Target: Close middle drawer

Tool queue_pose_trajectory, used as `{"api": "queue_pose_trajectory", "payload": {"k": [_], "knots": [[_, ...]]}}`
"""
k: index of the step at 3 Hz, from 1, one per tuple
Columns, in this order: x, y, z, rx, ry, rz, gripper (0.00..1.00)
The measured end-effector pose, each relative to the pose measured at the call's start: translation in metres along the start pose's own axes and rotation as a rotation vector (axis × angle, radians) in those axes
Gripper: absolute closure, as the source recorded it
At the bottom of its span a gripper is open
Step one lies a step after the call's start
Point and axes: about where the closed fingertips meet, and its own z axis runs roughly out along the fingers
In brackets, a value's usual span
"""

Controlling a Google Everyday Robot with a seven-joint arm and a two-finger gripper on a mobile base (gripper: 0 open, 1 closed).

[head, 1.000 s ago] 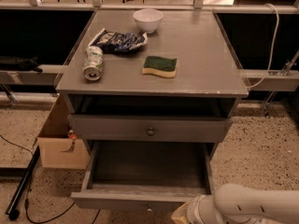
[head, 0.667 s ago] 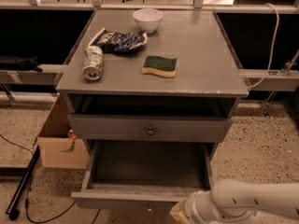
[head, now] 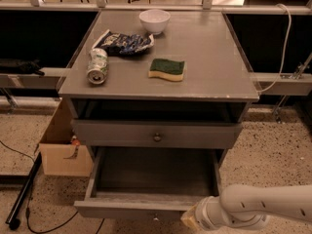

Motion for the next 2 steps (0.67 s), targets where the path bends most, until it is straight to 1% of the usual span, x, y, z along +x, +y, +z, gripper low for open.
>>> {"api": "queue_pose_trajectory", "payload": {"k": [1, 2], "knots": [[0.0004, 0.0006, 0.0, 0.001, 0.001, 0.002, 0.73], [0.0014, 0.0023, 0.0, 0.002, 0.003, 0.006, 0.5]]}}
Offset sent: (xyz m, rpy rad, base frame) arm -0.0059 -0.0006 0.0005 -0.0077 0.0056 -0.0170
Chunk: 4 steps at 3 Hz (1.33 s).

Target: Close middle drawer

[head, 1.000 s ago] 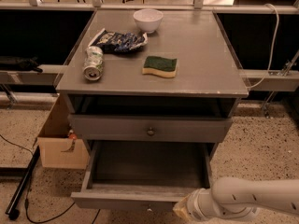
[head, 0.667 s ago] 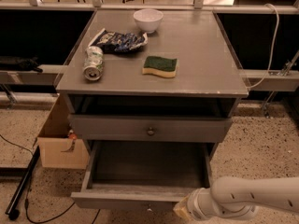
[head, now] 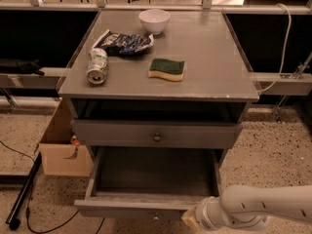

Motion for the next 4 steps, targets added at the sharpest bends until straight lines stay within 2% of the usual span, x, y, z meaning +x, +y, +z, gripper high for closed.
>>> {"api": "queue_pose_trajectory", "payload": {"k": [1, 2, 3, 4], "knots": [[-0.009, -0.018, 0.008, 0.025, -0.01, 0.027, 0.19], [-0.008, -0.017, 0.008, 0.025, -0.01, 0.027, 0.01], [-0.017, -0.034, 0.013, 0.038, -0.011, 0.036, 0.17], [-0.036, -0.07, 0.021, 0.064, -0.013, 0.044, 0.42]]}}
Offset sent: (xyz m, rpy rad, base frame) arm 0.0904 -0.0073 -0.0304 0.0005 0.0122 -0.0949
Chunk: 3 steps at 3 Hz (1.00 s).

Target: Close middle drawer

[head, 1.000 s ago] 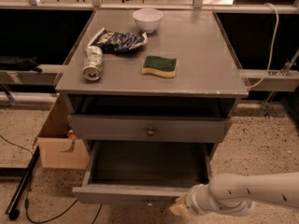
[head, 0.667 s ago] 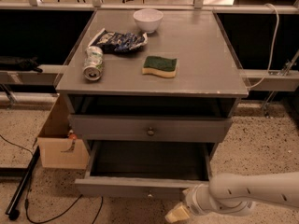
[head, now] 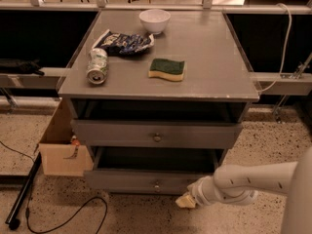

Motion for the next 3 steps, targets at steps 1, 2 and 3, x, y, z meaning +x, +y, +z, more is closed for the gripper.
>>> {"api": "queue_pose_trajectory", "payload": {"k": [1, 2, 3], "knots": [[-0.008, -0.009, -0.002, 0.017, -0.012, -0.003, 0.59], [-0.008, -0.009, -0.002, 0.016, -0.012, -0.003, 0.37], [0.004, 0.0, -0.003, -0.036, -0.018, 0.06, 0.06]]}}
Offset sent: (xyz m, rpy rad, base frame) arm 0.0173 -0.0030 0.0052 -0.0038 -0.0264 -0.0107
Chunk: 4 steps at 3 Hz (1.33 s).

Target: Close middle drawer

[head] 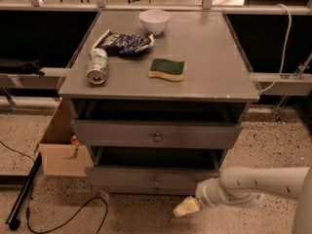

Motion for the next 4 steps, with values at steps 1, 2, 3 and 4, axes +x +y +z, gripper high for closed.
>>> {"api": "queue_pose_trajectory", "payload": {"k": [1, 2, 3, 4], "knots": [[0.003, 0.0, 0.005, -0.017, 0.004, 0.021, 0.0], [0.002, -0.004, 0.016, -0.017, 0.022, 0.021, 0.0], [-0.011, -0.001, 0.024, -0.009, 0.031, -0.009, 0.0], [-0.029, 0.001, 0.025, 0.019, 0.032, -0.058, 0.0]]}}
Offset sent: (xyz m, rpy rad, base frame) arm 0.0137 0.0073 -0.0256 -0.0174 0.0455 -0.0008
